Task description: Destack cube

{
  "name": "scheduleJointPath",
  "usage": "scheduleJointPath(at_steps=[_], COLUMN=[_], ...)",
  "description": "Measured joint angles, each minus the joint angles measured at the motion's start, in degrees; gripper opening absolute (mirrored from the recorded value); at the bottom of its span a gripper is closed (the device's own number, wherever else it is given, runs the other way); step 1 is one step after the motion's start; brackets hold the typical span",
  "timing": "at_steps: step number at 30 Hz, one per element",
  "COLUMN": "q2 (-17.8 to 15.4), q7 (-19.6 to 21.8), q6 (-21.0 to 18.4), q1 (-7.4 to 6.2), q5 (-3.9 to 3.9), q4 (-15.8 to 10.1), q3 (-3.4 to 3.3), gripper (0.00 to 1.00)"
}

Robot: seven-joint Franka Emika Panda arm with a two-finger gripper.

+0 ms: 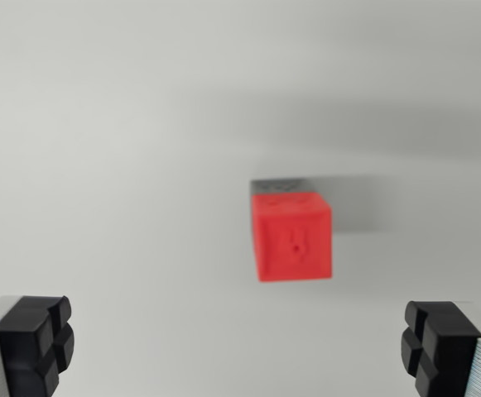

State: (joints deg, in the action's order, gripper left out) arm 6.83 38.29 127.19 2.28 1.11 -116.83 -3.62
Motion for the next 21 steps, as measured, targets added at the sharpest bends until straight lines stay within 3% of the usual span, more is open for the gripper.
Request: scheduleJointPath(at_steps=[21], q2=[3.19], q7=[-8.34], q6=[7.41], q1=[3.06], q5=[-1.66], q4=[-6.98], q3=[-0.82], gripper=[1.00])
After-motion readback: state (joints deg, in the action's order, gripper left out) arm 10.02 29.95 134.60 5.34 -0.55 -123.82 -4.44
